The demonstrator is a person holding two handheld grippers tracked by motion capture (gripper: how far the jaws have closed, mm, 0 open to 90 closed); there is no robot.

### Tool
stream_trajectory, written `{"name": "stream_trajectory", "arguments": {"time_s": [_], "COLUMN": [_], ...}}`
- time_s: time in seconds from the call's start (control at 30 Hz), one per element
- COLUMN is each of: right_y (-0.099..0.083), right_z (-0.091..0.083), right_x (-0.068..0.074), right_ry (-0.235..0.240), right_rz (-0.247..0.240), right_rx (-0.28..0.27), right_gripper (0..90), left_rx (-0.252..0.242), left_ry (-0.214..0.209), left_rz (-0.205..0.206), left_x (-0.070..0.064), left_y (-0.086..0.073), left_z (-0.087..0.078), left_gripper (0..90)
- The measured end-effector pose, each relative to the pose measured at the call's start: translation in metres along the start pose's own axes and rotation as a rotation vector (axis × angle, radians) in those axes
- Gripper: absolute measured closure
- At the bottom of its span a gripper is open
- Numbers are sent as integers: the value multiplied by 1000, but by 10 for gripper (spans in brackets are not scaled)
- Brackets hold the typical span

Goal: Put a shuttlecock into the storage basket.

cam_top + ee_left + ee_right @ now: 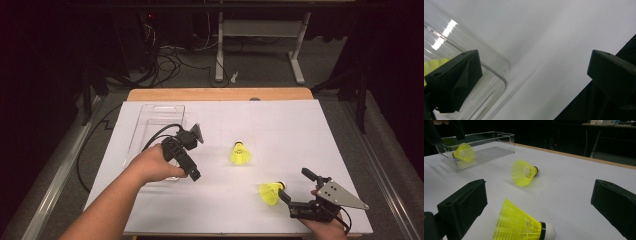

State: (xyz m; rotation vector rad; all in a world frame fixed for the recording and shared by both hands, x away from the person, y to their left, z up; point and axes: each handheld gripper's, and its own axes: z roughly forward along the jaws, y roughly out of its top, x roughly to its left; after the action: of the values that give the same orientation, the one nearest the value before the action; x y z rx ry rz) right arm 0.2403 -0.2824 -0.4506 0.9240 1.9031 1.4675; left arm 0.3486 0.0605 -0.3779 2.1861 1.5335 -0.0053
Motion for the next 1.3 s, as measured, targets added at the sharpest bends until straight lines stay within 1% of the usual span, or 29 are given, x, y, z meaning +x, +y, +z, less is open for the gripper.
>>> {"name": "stream_trajectory", "arguments": {"time_s": [0.03, 0.07, 0.1, 0.2, 0.23, 0.37, 0.4, 0.43, 0.47, 0.5, 0.53, 0.57, 0.77, 0.83, 0.9, 0.97, 1.03, 1.1, 1.13, 1.2, 1.23, 1.3], "right_y": [0, 0, 0, 0, 0, 1, 1, 1, 1, 1, 1, 1, 1, 1, 1, 1, 1, 1, 1, 1, 1, 1], "right_z": [0, 0, 0, 0, 0, -1, -1, -1, -1, -1, -1, -1, -1, -1, -1, -1, -1, -1, -1, -1, -1, -1], "right_x": [0, 0, 0, 0, 0, 0, 0, 0, 0, 0, 0, 0, 0, 0, 0, 0, 0, 0, 0, 0, 0, 1], "right_ry": [0, 0, 1, 3, 4, 3, 4, 3, 3, 2, 3, 3, 5, 5, 6, 6, 7, 7, 7, 7, 7, 7], "right_rz": [0, -1, 0, -1, 0, -1, 0, 2, 1, 2, 2, 1, 0, 1, -1, -1, 0, 0, 1, 0, 0, 1], "right_rx": [-1, -1, -1, -1, -1, -3, -4, -4, -4, -5, -4, -5, -6, -7, -9, -9, -8, -8, -8, -8, -8, -8], "right_gripper": [12, 12, 12, 12, 12, 12, 12, 12, 12, 12, 12, 12, 12, 12, 12, 12, 12, 12, 12, 12, 12, 12], "left_rx": [-5, -9, -13, -5, -9, -11, -8, -10, -14, -10, -14, -6, 14, 19, 16, 16, 19, 12, 9, 18, 16, 19], "left_ry": [-5, -7, -8, -9, -16, -30, -31, -33, -43, -53, -50, -44, -48, -45, -46, -58, -59, -62, -63, -67, -73, -72], "left_rz": [-2, 8, 9, 23, 12, 6, 12, 4, -9, -13, -16, -6, 12, 28, 23, 15, 23, 18, 8, 8, -4, 1], "left_x": [-2, -3, -5, -10, -12, -16, -16, -17, -18, -19, -20, -21, -29, -31, -32, -34, -34, -36, -36, -37, -38, -39], "left_y": [0, 1, 1, 1, 2, 4, 5, 5, 7, 8, 9, 9, 10, 10, 11, 13, 14, 15, 16, 17, 18, 19], "left_z": [1, 2, 2, 6, 8, 12, 12, 14, 15, 16, 17, 19, 30, 32, 36, 38, 42, 46, 48, 52, 54, 58], "left_gripper": [8, 8, 8, 7, 7, 8, 8, 8, 7, 7, 8, 8, 8, 9, 9, 10, 10, 9, 10, 10, 9, 14]}}
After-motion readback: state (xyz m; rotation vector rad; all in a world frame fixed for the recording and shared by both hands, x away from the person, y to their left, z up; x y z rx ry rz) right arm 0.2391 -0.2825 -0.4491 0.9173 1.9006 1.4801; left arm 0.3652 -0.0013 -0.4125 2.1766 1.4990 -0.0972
